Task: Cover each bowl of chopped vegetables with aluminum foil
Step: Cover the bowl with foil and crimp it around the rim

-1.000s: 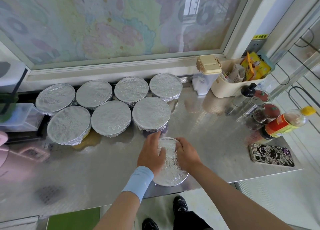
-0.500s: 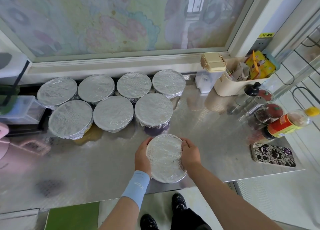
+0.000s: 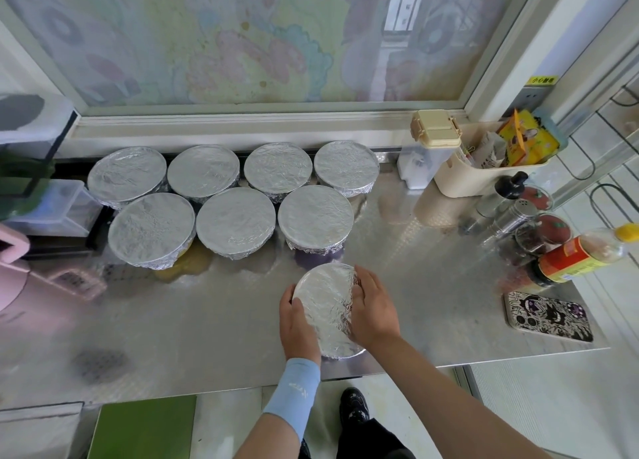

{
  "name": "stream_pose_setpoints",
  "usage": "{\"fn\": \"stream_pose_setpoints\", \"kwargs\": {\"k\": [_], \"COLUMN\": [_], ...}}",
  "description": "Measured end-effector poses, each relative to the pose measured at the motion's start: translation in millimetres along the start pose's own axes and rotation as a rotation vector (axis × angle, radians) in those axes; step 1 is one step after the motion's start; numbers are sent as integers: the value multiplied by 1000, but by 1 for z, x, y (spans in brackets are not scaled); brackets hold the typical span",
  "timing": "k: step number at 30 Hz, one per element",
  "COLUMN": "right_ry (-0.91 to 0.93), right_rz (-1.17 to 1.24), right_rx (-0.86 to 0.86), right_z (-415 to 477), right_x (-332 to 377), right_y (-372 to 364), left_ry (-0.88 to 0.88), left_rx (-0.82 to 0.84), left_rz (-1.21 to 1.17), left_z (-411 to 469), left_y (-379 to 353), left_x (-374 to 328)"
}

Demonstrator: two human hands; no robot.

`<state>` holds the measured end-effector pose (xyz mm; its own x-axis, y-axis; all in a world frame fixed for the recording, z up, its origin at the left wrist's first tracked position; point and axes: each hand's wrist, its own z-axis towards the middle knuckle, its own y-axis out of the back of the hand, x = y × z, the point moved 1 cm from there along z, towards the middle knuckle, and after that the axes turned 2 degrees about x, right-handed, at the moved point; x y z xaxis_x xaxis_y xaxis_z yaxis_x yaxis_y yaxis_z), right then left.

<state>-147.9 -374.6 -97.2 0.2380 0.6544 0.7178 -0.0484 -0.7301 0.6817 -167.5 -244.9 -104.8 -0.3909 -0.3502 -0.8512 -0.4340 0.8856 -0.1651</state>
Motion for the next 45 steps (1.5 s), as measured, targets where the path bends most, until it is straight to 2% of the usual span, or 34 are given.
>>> {"fn": "stream_pose_setpoints", "kwargs": {"k": [2, 6, 9, 11, 14, 16, 19, 22, 25, 27, 31, 36, 38, 40, 43, 45], "right_ry": [-39, 17, 56, 62, 23, -57, -51, 53, 224, 252, 219, 54, 30, 54, 182, 202], "right_rz": [-19, -382, -324, -273, -258, -259, -463, -624, -609, -581, -543, -555, -654, -701, -629, -576], "right_rx": [4, 60, 152, 139, 100, 103, 33, 46, 212, 270, 223, 173, 101, 81, 211, 216], "right_z": [-3, -6, -5, -5, -12, -17, -20, -10, 2, 6, 1, -8, -9, -3, 10, 12], "right_x": [4, 6, 6, 8, 11, 11, 13, 17, 18, 16, 15, 22, 26, 30, 28, 27], "right_y": [1, 0, -1, -1, 0, 1, 2, 2, -4, -6, -8, -9, -9, -8, -13, -15], "left_ry": [-7, -132, -140, -130, -163, -181, -270, -436, -455, -436, -410, -439, -484, -502, -344, -280], "left_rx": [34, -73, -98, -90, -83, 5, 73, -32, -60, -76, -148, 40, 15, -80, -100, -113], "left_rz": [56, 143, 109, 108, 228, 338, 465, 579, 547, 510, 503, 583, 596, 546, 356, 259], "left_z": [5, -2, -20, -20, 2, 19, 32, 18, -5, -10, 4, 29, 36, 30, 10, 7], "left_y": [3, 9, 3, -2, -2, 1, 7, 8, 1, -3, -5, 7, 14, 15, 7, 3], "left_x": [-1, 5, 15, 15, 3, -5, -14, -11, 4, 11, 9, -7, -14, -12, 3, 7]}}
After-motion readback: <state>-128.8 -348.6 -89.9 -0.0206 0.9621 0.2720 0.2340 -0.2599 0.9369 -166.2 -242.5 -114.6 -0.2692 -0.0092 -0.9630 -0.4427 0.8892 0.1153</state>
